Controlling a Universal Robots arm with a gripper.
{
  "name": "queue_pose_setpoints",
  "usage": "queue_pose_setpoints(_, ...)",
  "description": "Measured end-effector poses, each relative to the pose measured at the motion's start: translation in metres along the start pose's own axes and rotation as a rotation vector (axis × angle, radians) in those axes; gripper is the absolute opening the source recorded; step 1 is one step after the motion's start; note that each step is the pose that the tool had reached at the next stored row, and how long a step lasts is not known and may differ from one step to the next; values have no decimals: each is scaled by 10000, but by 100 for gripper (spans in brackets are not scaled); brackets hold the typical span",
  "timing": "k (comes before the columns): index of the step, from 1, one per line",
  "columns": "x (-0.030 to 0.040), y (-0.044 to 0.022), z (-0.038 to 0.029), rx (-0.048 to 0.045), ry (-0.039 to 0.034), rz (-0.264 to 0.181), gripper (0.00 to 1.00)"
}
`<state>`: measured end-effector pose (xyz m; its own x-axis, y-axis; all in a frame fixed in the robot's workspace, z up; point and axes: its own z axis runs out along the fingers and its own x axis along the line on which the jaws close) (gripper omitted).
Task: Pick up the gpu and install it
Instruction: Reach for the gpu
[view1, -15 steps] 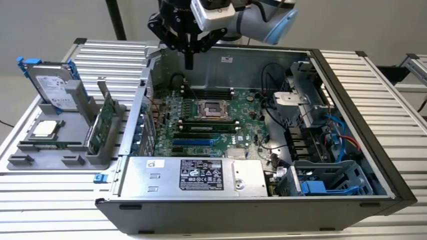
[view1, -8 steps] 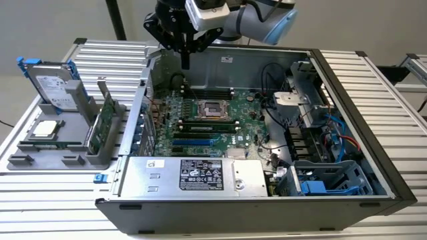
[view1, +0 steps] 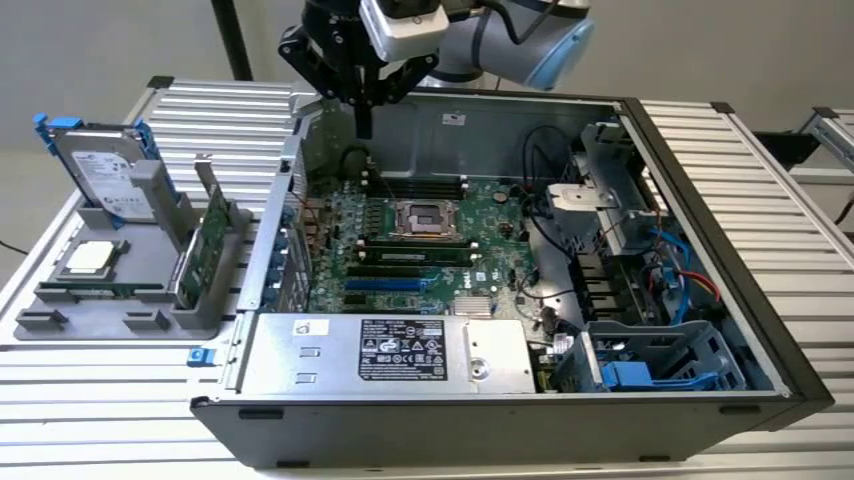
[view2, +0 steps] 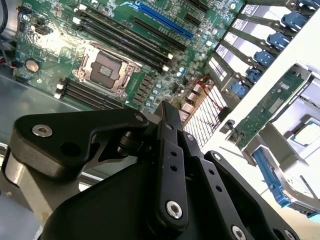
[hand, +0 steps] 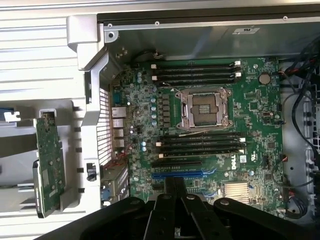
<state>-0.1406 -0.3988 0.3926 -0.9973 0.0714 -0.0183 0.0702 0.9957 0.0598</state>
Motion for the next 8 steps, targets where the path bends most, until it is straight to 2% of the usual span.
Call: queue_pose_setpoints(8,68,-5,-2,1,0,0,0)
